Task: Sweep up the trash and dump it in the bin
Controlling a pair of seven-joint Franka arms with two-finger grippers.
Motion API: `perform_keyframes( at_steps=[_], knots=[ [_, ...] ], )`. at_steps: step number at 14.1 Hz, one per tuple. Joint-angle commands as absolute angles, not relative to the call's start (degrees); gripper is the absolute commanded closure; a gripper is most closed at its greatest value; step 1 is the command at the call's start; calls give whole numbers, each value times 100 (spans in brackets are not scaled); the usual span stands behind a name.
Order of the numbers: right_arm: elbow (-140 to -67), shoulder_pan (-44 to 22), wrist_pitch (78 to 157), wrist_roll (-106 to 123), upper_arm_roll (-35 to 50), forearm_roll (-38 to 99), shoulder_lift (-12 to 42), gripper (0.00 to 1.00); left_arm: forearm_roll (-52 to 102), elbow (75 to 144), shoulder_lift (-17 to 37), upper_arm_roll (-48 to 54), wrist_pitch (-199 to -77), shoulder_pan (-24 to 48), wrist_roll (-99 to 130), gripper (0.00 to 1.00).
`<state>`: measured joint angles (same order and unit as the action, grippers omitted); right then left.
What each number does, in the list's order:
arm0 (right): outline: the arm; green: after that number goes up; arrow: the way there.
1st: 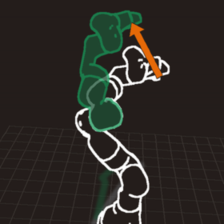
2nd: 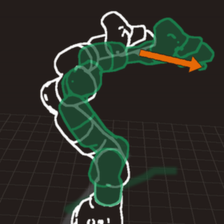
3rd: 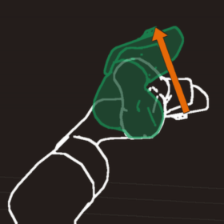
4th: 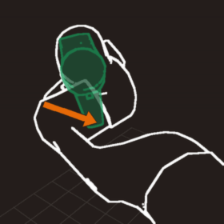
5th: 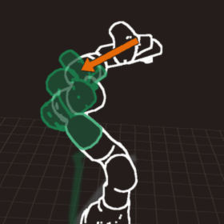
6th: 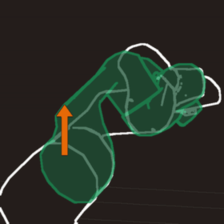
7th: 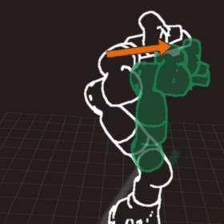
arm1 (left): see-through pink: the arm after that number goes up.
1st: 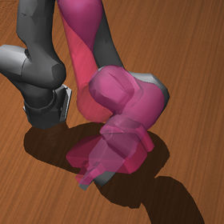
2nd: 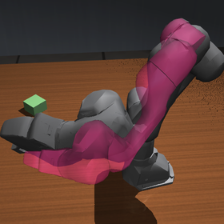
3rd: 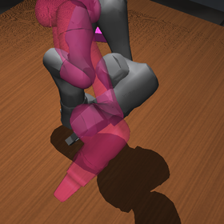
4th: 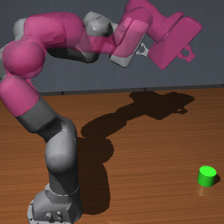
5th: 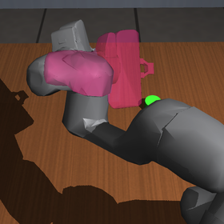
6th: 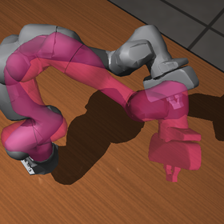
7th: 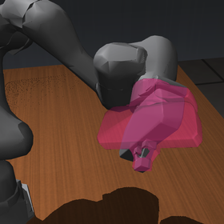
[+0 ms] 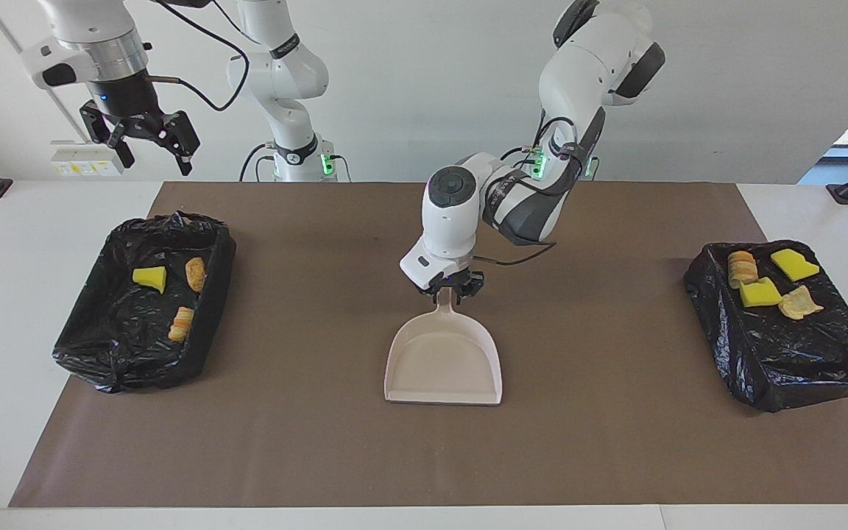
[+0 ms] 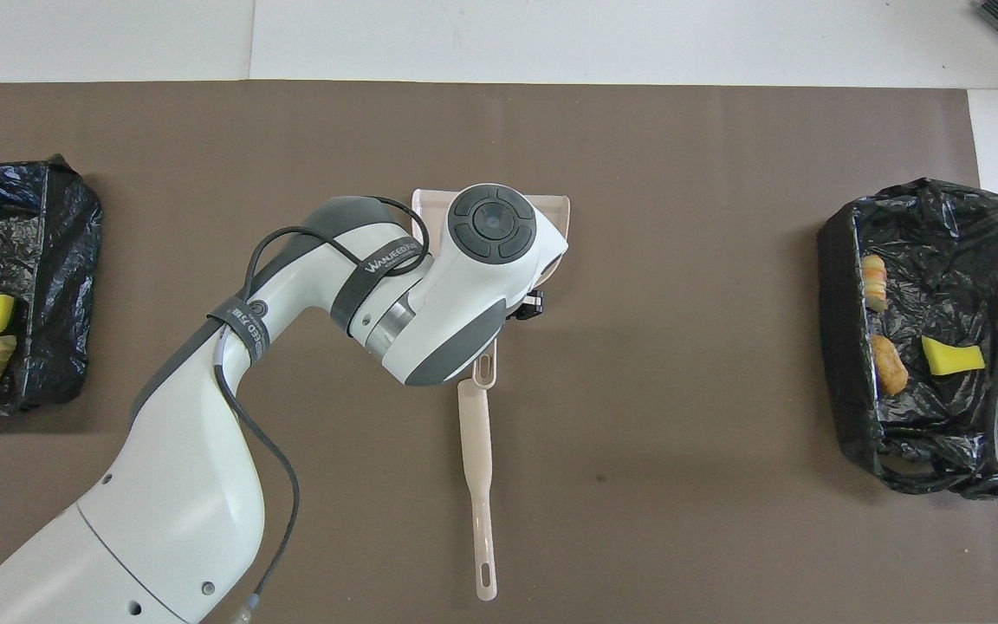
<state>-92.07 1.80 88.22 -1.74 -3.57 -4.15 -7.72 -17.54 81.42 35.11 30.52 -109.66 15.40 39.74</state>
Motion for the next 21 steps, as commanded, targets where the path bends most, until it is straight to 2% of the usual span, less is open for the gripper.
perform_keyframes(
  at_steps=[1,4,7,12,16,18,21],
  knots=[
    [-8894,220,8350,237,-553,-492,-773,0,-1811,8435,3114,3050,-10978,1320,3956,0],
    [-9166,28,8200,229,-790,-448,-826,0,-1740,9410,2060,2910,-10873,959,3920,0],
    [-9308,-211,8314,185,-1028,-360,-782,0,-1460,10377,1119,2287,-10968,967,3588,0],
    [-9334,-272,8385,167,-1072,-387,-738,0,-406,11380,-305,1153,-10969,1037,1726,0],
    [-9343,-202,8332,185,-1002,-404,-694,0,-54,11251,-878,397,-10294,985,442,0],
    [-9351,-202,8367,211,-984,-431,-686,0,183,10560,-888,98,-9690,949,247,0],
    [-9317,-124,8543,465,-783,-439,-642,0,194,9241,-546,-9,-8581,853,-359,0]
  ],
)
